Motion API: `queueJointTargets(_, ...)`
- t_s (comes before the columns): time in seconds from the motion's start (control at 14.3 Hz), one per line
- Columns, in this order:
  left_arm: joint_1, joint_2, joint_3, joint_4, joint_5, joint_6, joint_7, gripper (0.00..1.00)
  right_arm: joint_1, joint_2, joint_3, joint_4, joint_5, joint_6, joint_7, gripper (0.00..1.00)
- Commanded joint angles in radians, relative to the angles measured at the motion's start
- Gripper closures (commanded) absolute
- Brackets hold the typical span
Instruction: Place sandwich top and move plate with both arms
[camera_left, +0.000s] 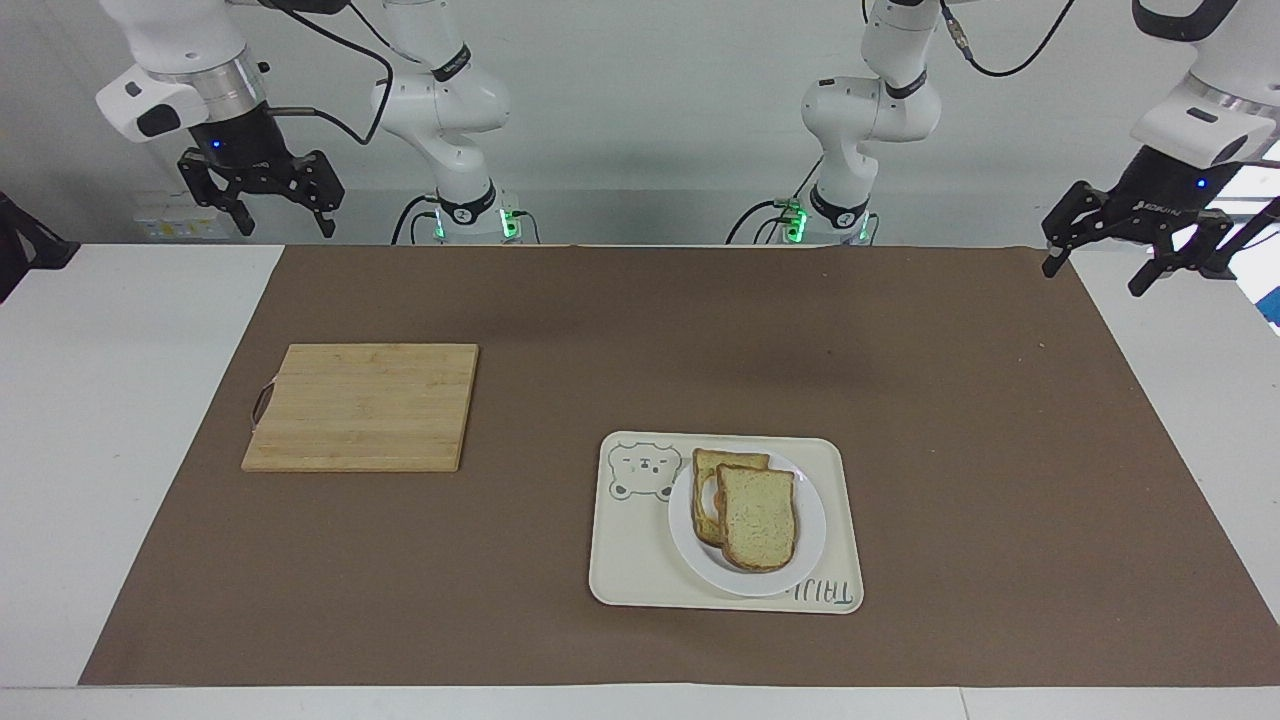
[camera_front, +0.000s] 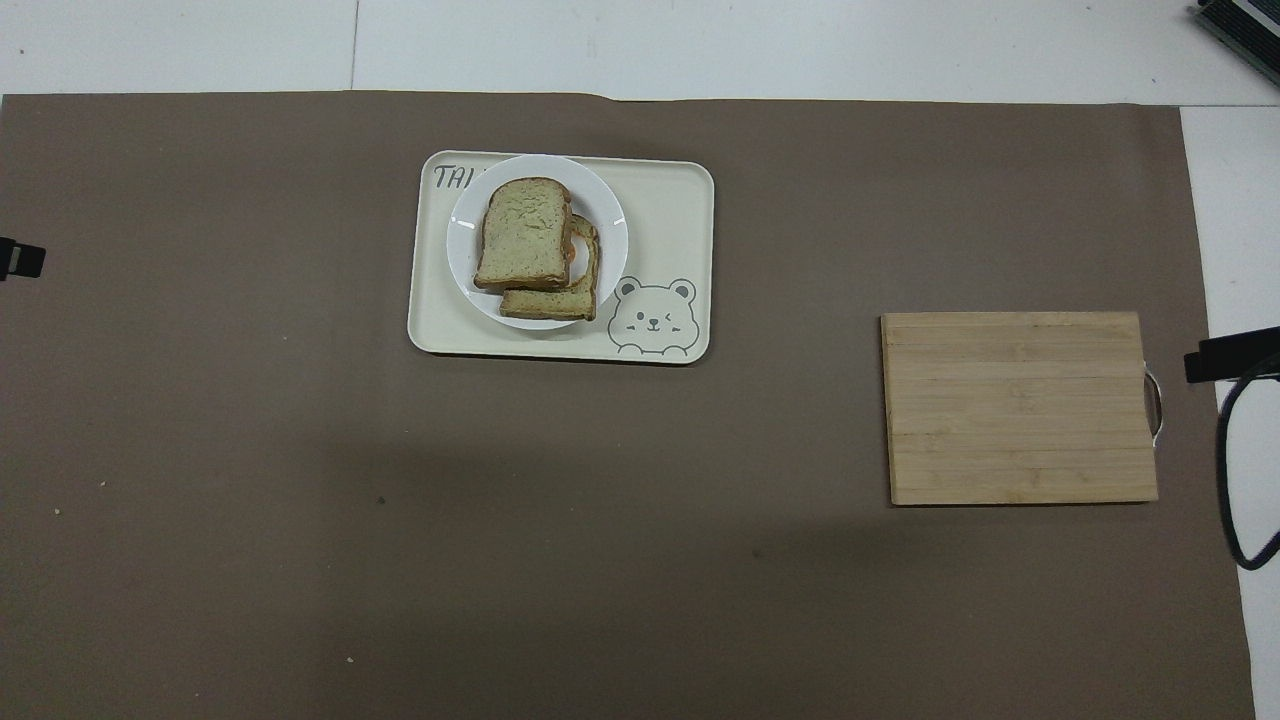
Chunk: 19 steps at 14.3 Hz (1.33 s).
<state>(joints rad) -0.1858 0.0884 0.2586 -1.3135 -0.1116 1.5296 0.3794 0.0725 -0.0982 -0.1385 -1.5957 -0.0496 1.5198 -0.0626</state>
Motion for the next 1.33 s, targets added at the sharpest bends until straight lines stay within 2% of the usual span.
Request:
queueJointTargets(0.0,-0.001,0.001,0.005,0.063,0.030,-0.075,-0.016,0.00,-0.005,-0.014,0.005,-0.012,0.004,-0.009,-0.017,0.00)
queueJointTargets(0.28,0.000,-0.012,0.005,0.126,0.056,-0.161,-0.019,0.00,-0.005,-0.014,0.005,-0.012,0.004,-0.009,-0.017,0.00)
queueJointTargets(0.49,-0.004,-0.058,-0.004,0.119,0.107,-0.189,-0.066,0.00,-0.005,-0.014,0.005,-0.012,0.004,-0.009,-0.017,0.00)
queueJointTargets(0.7,-0.004,-0.077,-0.005,0.115,0.104,-0.200,-0.070,0.00,-0.005,-0.014,0.005,-0.012,0.004,-0.009,-0.017,0.00)
queueJointTargets(0.91,-0.003,-0.168,-0.012,0.009,0.104,-0.207,-0.079,0.00,-0.005,-0.014,0.005,-0.012,0.004,-0.009,-0.017,0.00)
queueJointTargets(1.26,-0.015,-0.180,-0.012,-0.009,0.105,-0.215,-0.120,0.00,-0.005,-0.014,0.005,-0.012,0.004,-0.009,-0.017,0.00)
